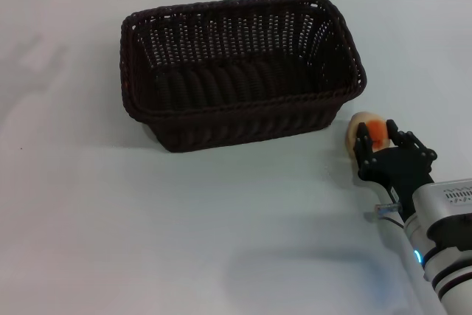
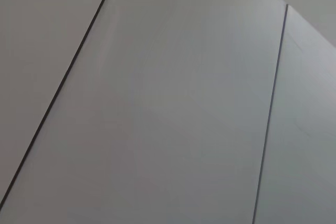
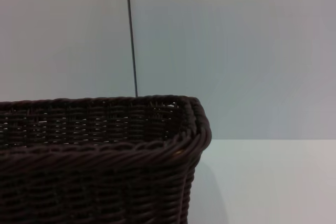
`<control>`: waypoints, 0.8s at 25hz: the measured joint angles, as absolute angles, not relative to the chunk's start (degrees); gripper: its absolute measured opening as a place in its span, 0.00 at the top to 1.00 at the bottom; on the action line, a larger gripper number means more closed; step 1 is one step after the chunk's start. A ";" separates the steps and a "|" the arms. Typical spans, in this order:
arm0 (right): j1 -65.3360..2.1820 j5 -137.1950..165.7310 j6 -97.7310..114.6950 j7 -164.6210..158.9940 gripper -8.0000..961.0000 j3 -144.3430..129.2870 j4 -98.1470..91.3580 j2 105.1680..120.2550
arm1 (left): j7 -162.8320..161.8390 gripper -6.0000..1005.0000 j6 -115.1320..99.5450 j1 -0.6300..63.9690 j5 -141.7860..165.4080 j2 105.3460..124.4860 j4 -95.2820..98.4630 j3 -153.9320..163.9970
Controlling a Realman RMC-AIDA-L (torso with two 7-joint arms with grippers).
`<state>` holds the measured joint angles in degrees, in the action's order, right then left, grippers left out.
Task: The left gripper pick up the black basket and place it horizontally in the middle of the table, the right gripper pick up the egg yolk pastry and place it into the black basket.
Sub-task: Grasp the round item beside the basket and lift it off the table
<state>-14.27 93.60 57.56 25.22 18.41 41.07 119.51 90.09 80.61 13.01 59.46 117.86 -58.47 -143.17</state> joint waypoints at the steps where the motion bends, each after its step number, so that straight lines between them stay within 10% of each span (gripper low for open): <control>1: -14.27 93.60 57.56 25.22 0.55 18.41 41.07 119.51 | 90.09 0.40 80.61 13.01 59.46 117.86 -58.47 -143.17; 20: -13.24 93.60 63.47 25.57 0.86 18.66 41.67 119.48 | 90.09 0.40 81.65 13.19 59.32 117.86 -58.27 -144.40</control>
